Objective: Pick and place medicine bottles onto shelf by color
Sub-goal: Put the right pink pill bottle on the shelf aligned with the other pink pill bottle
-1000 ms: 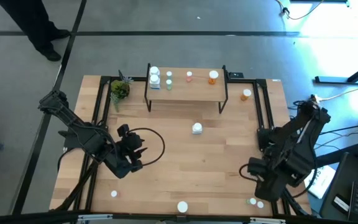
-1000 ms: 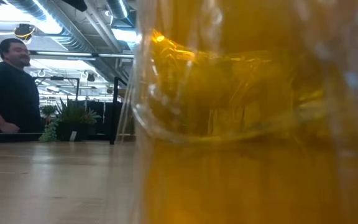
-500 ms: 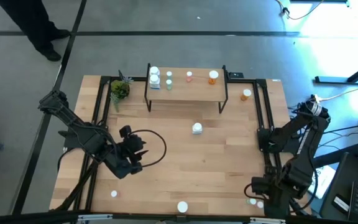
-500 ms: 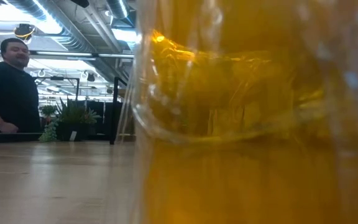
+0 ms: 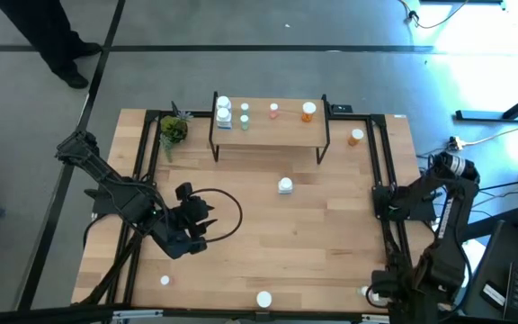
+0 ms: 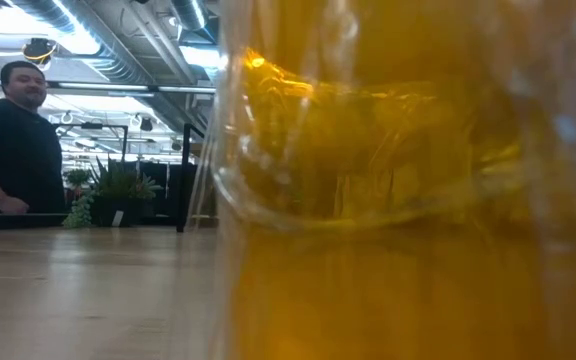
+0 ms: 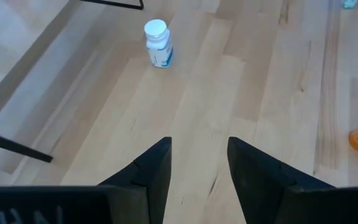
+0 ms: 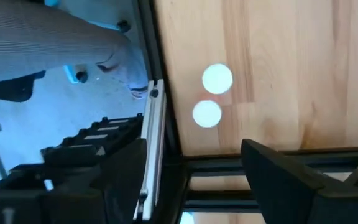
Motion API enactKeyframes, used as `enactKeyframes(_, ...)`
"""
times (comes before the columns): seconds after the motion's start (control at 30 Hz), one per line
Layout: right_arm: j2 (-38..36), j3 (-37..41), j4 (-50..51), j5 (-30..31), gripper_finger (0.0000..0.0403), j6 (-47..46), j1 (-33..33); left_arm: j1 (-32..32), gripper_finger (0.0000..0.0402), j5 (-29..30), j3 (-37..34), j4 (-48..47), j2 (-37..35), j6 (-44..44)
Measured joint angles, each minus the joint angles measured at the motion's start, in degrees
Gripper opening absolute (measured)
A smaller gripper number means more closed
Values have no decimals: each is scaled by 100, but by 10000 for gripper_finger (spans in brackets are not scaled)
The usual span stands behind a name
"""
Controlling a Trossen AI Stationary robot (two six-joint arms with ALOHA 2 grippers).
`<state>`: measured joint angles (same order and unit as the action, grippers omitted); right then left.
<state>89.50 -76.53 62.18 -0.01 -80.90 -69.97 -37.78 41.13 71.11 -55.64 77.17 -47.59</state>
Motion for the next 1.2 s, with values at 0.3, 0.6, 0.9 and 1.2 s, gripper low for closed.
enactKeyframes(0.3,626,0,-156,192,264,-3,-72,0,150,13,0,4,0,-13)
enactKeyframes(0.6,1044,0,-139,193,264,9,-75,0,150,15,0,28,0,-22)
enactKeyframes(0.9,1220,0,-58,193,264,9,-75,0,150,15,0,42,0,-24)
enactKeyframes(1.2,1415,4,119,160,264,9,-72,0,150,15,0,42,0,-24)
